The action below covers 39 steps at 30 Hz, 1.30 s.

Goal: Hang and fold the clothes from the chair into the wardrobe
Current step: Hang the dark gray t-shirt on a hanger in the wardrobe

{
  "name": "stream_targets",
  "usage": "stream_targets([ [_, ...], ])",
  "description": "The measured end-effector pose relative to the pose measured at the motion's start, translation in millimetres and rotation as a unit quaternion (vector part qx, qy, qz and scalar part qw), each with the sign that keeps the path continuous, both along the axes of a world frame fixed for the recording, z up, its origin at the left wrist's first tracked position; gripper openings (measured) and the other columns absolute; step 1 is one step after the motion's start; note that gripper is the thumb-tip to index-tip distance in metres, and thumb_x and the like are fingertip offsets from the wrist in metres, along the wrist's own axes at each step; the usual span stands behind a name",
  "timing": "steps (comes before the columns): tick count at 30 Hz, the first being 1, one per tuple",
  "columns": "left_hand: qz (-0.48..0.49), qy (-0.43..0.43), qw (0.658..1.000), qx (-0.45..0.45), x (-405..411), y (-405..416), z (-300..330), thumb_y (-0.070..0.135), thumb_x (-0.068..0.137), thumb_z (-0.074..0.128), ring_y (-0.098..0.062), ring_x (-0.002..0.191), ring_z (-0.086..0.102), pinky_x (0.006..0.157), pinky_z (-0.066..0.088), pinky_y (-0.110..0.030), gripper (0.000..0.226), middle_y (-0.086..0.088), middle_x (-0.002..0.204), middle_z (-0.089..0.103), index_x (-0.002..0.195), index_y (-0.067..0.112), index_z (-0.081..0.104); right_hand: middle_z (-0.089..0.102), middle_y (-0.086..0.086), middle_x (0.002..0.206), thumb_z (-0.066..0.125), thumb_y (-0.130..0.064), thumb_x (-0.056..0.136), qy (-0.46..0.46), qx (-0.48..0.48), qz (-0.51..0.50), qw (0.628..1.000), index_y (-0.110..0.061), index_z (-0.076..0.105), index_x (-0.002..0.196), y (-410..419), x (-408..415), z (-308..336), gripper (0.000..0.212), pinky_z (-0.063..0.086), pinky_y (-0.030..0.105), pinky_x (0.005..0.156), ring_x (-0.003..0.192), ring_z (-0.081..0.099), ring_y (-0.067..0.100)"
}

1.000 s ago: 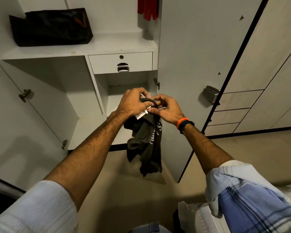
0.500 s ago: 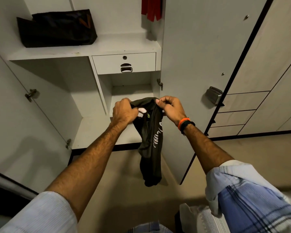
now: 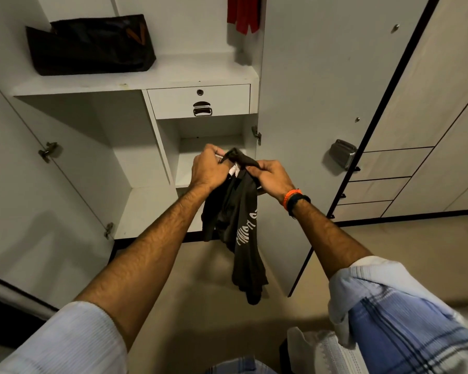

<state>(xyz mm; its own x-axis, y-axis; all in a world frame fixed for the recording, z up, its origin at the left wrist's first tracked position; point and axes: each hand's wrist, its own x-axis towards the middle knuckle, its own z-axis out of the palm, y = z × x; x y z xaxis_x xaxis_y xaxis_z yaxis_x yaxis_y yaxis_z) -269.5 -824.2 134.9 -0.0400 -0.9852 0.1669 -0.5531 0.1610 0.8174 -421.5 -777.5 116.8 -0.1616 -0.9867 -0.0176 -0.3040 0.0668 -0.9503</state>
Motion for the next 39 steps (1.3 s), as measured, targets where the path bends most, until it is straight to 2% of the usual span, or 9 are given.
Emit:
stream_targets([
  [4,0.03,0.012,0.999,0.005,10.6,-0.7,-13.2,0.028,0.076,0.084,-0.008,0.076,0.058,0.069,0.048,-0.022,0.034,0.008,0.08,0.06,0.094,0.017,0.057,0.067,0.014,0.084,0.051,-0.019,0.1,-0.109,0.004,-0.059,0.992,-0.008,0.064,0.092,0.3,-4.9,3.2,0.019,0.057,0.052,0.078,0.076,0.065,0.028],
  [8,-0.078,0.014,0.996,0.038,15.9,3.1,-24.2,0.028,0.083,0.078,-0.008,0.077,0.065,0.078,0.054,-0.023,0.021,0.004,0.079,0.068,0.09,0.01,0.069,0.07,0.002,0.08,0.054,-0.023,0.1,-0.208,0.002,-0.08,0.975,-0.009,0.064,0.096,-1.9,-5.5,10.1,0.018,0.056,0.029,0.055,0.063,0.069,0.012],
  [12,-0.159,-0.009,0.985,0.065,9.7,9.0,-27.2,0.016,0.085,0.074,-0.011,0.092,0.064,0.086,0.052,-0.028,0.023,0.004,0.098,0.069,0.107,0.016,0.069,0.07,0.009,0.092,0.053,-0.02,0.101,-0.233,0.005,-0.085,0.969,-0.012,0.058,0.095,-6.0,-1.7,15.1,0.012,0.059,0.036,0.07,0.066,0.069,0.017],
  [15,-0.164,-0.038,0.983,0.075,7.5,8.7,-27.1,0.017,0.088,0.072,-0.008,0.077,0.063,0.083,0.054,-0.032,0.005,0.005,0.08,0.067,0.092,0.015,0.07,0.07,0.006,0.09,0.053,-0.02,0.101,-0.223,-0.015,-0.094,0.97,-0.014,0.059,0.093,-5.1,-1.7,16.6,0.011,0.058,0.036,0.073,0.066,0.069,0.014],
  [21,-0.034,-0.055,0.997,-0.034,19.7,-2.3,-27.4,0.025,0.092,0.066,-0.018,0.086,0.061,0.079,0.049,-0.03,0.013,0.0,0.087,0.066,0.084,0.017,0.061,0.072,0.013,0.087,0.061,-0.017,0.095,-0.119,0.012,-0.13,0.984,-0.01,0.063,0.086,2.1,-20.5,6.9,0.011,0.057,0.028,0.057,0.059,0.065,0.015],
  [25,-0.029,-0.063,0.989,-0.13,19.6,-2.3,-18.4,0.022,0.093,0.064,-0.015,0.082,0.06,0.072,0.05,-0.031,0.007,0.003,0.087,0.066,0.089,0.017,0.061,0.07,0.003,0.074,0.079,-0.039,0.078,0.087,0.089,-0.195,0.973,-0.015,0.065,0.074,1.8,-28.0,-10.8,0.029,0.056,0.031,0.064,0.069,0.064,0.018],
  [27,-0.064,-0.073,0.98,-0.174,20.5,-3.6,-14.3,0.021,0.091,0.065,-0.015,0.081,0.064,0.075,0.055,-0.035,0.003,0.006,0.086,0.069,0.089,0.019,0.064,0.065,-0.004,0.085,0.083,-0.044,0.073,0.164,0.042,-0.2,0.965,-0.019,0.063,0.092,0.3,-26.3,-14.4,0.037,0.053,0.031,0.073,0.081,0.06,0.015],
  [32,-0.149,-0.078,0.961,-0.218,24.3,-4.1,-2.8,0.02,0.088,0.069,-0.005,0.079,0.063,0.077,0.056,-0.031,0.005,0.012,0.085,0.071,0.088,0.023,0.073,0.057,-0.005,0.133,0.076,-0.024,0.085,0.13,-0.012,0.067,0.989,-0.024,0.059,0.13,-8.0,-12.0,-7.9,0.048,0.039,0.032,0.102,0.124,0.048,0.013],
  [39,-0.182,-0.043,0.974,-0.125,38.4,-1.3,5.5,0.014,0.084,0.074,-0.008,0.082,0.067,0.078,0.057,-0.031,0.013,0.009,0.085,0.072,0.088,0.026,0.072,0.069,-0.002,0.099,0.067,-0.011,0.09,0.135,-0.017,0.086,0.987,-0.014,0.072,0.101,-18.3,-0.6,-20.7,0.013,0.045,0.052,0.104,0.109,0.06,0.023],
])
